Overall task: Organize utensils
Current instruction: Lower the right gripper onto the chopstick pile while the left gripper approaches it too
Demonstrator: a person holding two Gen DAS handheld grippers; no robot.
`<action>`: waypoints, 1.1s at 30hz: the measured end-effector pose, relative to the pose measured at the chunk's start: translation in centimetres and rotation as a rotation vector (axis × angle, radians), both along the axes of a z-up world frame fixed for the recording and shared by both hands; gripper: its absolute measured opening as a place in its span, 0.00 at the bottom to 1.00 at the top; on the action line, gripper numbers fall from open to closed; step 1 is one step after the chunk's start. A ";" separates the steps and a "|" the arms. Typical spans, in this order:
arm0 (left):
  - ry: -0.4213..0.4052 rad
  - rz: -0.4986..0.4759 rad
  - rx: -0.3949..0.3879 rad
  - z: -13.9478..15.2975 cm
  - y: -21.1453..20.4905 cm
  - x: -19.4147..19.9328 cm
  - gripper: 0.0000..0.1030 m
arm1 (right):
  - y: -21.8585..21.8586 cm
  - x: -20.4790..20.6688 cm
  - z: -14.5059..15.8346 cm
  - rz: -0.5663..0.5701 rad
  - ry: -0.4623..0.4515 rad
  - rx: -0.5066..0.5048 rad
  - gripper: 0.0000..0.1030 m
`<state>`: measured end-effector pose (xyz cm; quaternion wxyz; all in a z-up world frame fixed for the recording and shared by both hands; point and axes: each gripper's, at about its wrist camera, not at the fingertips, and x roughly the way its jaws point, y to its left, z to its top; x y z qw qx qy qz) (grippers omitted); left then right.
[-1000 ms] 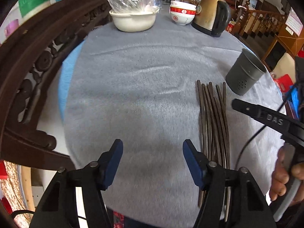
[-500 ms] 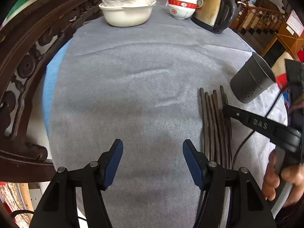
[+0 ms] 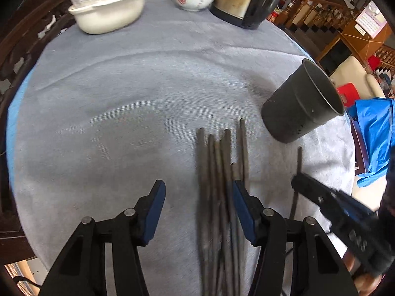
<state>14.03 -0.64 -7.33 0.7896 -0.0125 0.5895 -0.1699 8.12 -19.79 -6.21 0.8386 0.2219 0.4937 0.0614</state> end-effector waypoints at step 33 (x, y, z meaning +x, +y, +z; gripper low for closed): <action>0.049 0.069 -0.184 -0.2 6.1 -0.9 0.19 | -0.2 -2.8 -0.7 0.001 0.005 0.088 0.10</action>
